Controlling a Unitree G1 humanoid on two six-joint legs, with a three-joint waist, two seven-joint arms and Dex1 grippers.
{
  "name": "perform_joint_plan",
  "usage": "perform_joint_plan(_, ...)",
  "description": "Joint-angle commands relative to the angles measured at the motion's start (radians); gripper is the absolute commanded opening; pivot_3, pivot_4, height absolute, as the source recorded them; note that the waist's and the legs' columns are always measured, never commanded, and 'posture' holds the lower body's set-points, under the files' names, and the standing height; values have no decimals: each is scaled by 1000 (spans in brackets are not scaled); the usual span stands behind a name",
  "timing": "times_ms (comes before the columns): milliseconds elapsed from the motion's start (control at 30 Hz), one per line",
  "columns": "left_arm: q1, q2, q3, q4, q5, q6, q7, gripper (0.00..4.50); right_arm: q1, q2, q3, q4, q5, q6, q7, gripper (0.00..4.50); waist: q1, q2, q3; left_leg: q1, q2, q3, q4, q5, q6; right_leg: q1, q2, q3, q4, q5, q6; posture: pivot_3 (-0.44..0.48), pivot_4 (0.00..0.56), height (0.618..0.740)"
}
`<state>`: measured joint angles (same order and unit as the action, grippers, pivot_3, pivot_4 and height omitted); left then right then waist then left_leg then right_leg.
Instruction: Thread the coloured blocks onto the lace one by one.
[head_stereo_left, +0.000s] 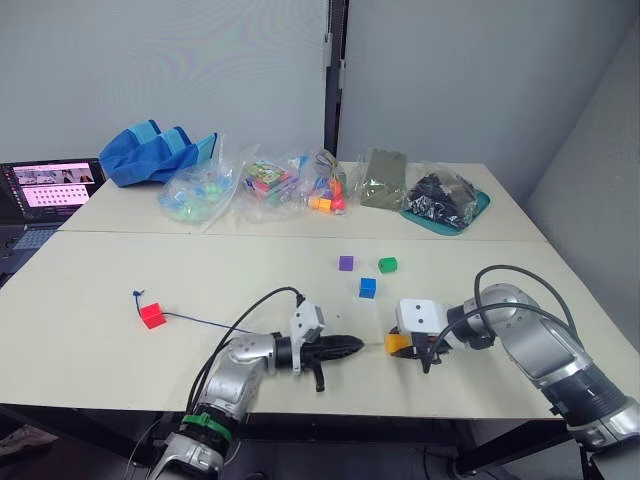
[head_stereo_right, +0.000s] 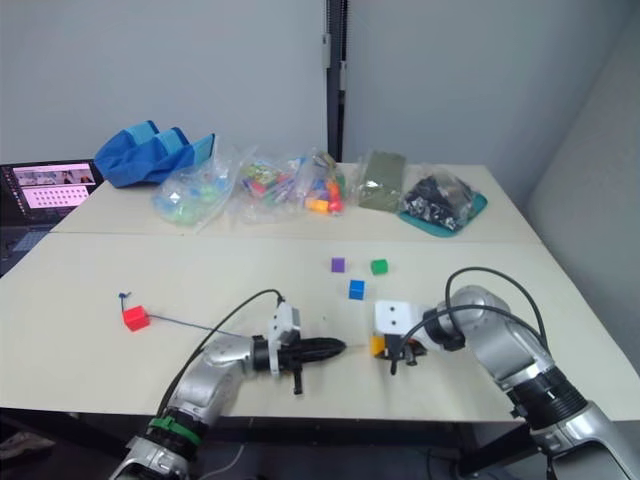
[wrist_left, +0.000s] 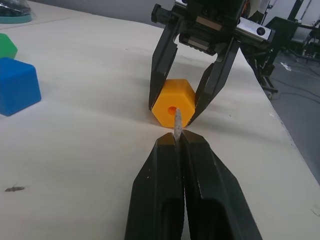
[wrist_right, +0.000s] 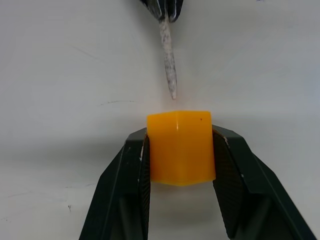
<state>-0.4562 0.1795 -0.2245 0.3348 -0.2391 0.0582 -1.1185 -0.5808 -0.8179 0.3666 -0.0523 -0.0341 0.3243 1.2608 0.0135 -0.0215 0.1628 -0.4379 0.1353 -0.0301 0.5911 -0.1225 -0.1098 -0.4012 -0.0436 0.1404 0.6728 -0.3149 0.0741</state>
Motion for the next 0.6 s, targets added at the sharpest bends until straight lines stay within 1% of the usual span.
perform_joint_plan(33, -9, -20, -31, 15, 13, -7, -1, 0, 2, -9, -25, -33, 9, 18, 2, 1187, 0, 0, 0, 0, 0, 0, 0, 0, 0, 0, 0, 0, 0, 0, 0, 0, 150, 717)
perform_joint_plan(433, -25, -18, -55, 8, 60, -11, 12, 0, 6, -10, -34, -40, 16, 36, 1, 1187, 4, 0, 0, 0, 0, 0, 0, 0, 0, 0, 0, 0, 0, 0, 0, 0, 150, 717)
perform_joint_plan(600, -37, -38, -50, 14, 56, -7, 24, 0, 8, -7, -35, -36, 14, 35, -2, 1187, 4, 0, 0, 0, 0, 0, 0, 0, 0, 0, 0, 0, 0, 0, 0, 0, 150, 717)
